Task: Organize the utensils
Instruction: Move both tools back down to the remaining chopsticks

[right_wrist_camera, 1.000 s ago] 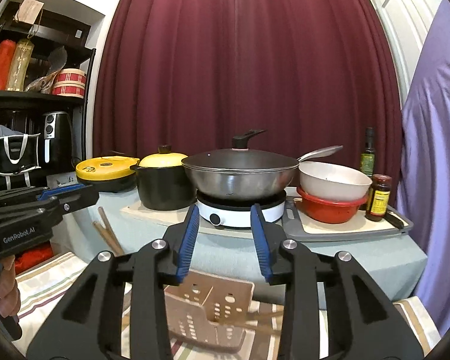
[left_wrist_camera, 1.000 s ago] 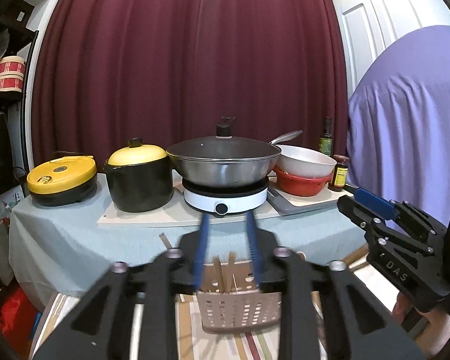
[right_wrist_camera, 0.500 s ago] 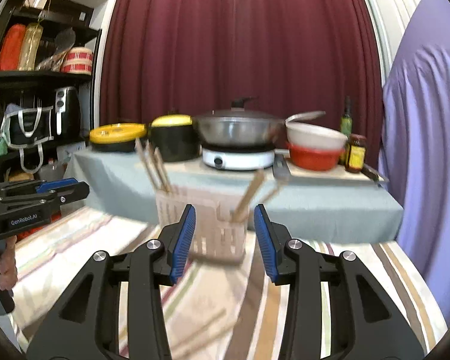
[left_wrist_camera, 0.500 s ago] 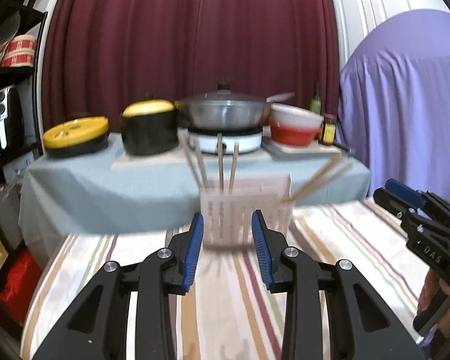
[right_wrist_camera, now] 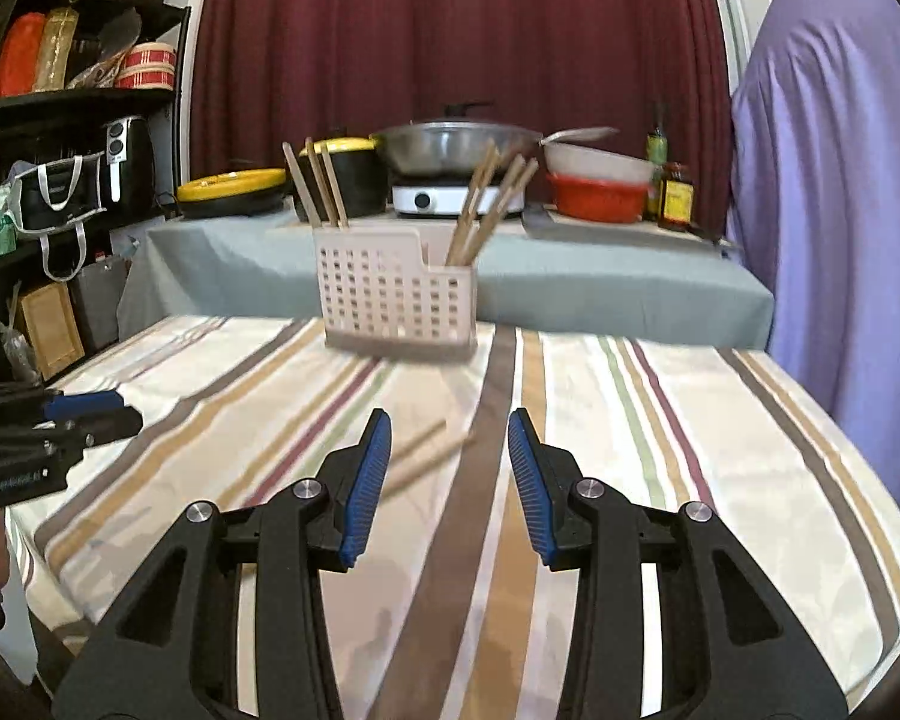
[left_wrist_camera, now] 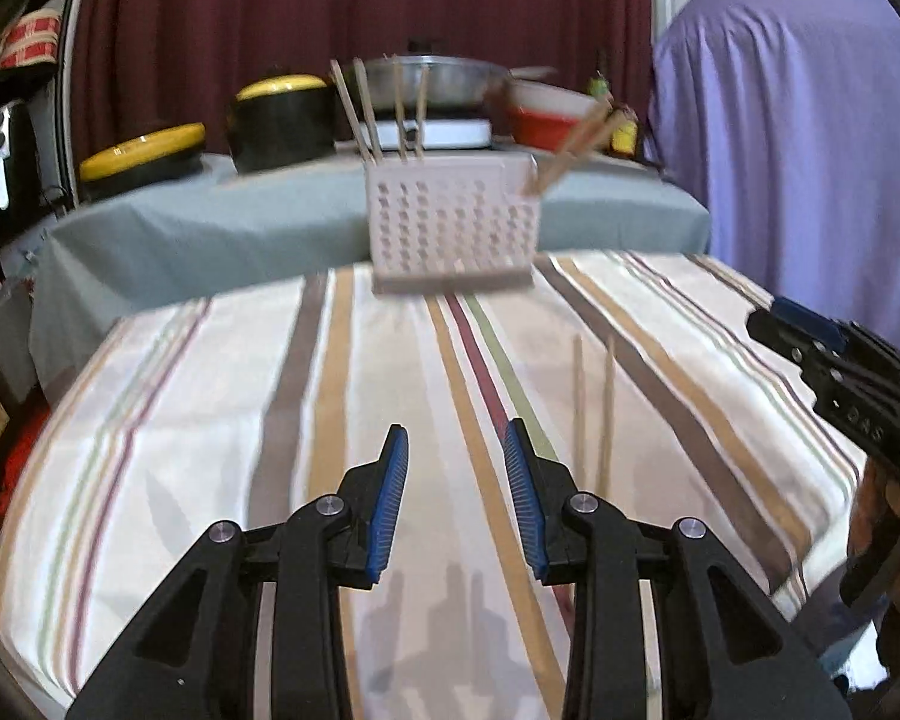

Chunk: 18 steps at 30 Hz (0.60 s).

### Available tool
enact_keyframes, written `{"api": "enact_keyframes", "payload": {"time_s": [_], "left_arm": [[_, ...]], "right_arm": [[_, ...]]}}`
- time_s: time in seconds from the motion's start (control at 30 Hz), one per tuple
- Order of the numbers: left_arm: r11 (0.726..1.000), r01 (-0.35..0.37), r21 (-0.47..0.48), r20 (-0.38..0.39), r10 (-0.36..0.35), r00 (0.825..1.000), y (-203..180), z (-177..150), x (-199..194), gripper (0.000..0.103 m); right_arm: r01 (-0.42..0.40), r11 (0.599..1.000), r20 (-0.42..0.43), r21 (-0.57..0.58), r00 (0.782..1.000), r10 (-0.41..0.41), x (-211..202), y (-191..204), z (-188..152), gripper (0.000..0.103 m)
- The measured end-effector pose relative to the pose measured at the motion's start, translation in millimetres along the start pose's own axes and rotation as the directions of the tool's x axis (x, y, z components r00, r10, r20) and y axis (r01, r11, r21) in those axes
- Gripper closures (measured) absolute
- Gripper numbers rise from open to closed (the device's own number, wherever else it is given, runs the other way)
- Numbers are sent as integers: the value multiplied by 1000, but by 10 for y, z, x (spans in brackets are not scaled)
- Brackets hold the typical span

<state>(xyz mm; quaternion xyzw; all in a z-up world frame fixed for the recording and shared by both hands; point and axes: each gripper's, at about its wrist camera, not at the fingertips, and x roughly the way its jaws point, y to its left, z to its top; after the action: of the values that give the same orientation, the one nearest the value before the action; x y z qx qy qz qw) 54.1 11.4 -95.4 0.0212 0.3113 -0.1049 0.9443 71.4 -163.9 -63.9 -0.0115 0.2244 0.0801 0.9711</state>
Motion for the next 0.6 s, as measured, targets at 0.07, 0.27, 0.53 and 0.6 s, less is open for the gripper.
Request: {"api": "enact_keyframes", "payload": {"time_s": [0.07,0.27,0.53,0.6], "left_arm": [[1000,17,-1,-17,-17,1000,-46,-115,12,69],[997,76,17,-50,-75,996,-210,-377,25,69],[994,101,42,-87,-97,991,-347,-525,94,72],[994,100,46,-98,-95,991,-355,-549,118,74]], "right_arm": [[-2,1000,-9,1,1000,2,-21,8,-91,63],[-11,1000,-27,-4,1000,11,-74,37,-246,63],[-13,1000,-25,4,1000,13,-122,24,-302,63],[-14,1000,-25,7,1000,15,-134,18,-311,63]]}}
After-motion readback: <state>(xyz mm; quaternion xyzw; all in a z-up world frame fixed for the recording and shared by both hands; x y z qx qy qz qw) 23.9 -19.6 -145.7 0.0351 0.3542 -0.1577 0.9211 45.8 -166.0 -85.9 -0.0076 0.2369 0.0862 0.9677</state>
